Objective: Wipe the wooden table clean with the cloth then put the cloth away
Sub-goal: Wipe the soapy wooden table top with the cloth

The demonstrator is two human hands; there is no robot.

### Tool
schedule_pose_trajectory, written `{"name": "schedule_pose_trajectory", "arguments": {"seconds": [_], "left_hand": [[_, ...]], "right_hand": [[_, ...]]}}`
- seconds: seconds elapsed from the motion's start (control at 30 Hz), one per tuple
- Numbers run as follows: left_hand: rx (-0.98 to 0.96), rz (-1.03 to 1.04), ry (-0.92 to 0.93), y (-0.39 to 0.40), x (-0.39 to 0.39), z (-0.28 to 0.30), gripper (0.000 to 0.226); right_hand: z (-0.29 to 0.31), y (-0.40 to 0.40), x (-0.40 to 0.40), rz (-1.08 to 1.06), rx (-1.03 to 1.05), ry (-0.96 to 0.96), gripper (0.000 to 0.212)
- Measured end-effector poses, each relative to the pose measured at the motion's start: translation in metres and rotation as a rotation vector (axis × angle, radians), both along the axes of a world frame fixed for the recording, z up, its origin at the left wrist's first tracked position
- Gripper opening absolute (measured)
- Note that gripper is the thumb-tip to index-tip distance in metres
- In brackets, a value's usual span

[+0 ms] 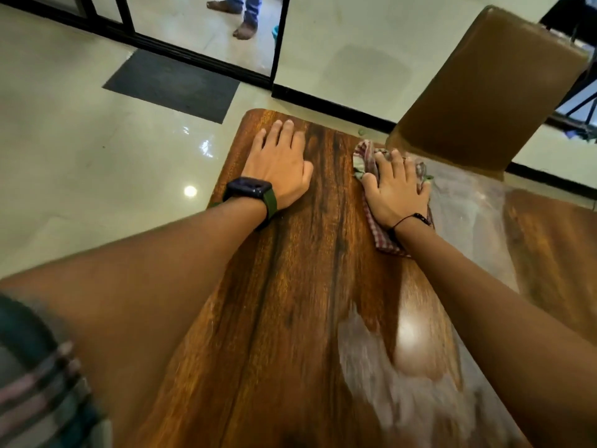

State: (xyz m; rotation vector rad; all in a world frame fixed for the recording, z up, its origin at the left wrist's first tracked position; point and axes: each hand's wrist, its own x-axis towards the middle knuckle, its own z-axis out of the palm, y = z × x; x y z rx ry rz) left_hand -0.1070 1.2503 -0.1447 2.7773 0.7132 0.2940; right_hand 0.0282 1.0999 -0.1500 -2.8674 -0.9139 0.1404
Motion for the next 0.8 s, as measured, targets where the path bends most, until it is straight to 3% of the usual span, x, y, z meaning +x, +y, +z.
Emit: {"name": "schedule_pose_trajectory", "arguments": {"seconds": [0.13, 0.27, 0.33, 0.47, 0.57, 0.67, 0.8], "left_hand": [[-0.042, -0.180, -0.064, -0.012, -0.010, 0.011, 0.046], [-0.136, -0.294, -0.169, -0.061, -0.039, 0.021, 0.055], [-0.161, -0.306, -0.160, -0.078, -0.054, 0.011, 0.059], [-0.236, -0.223, -0.162, -0.077, -0.062, -0.001, 0.054], [-0.175, -0.253, -0.097, -0.082, -0.057, -0.003, 0.051], [-0.100, -0.283, -0.057, -0.083, -0.053, -0.003, 0.050], [-0.079, -0.291, -0.061, -0.086, -0.056, 0.006, 0.060]], "right_hand": [[0.004, -0.059, -0.105, 0.148, 0.001, 0.014, 0.065], [0.004, -0.131, -0.175, 0.348, -0.012, 0.004, 0.060], [0.003, -0.142, -0.155, 0.307, -0.044, -0.009, 0.060], [0.003, -0.119, -0.081, 0.022, -0.017, -0.007, 0.064], [0.003, -0.100, -0.052, -0.088, 0.004, 0.010, 0.062], [0.001, -0.088, -0.075, -0.136, -0.025, -0.011, 0.054], [-0.002, -0.087, -0.180, 0.041, -0.028, -0.070, 0.061]]}}
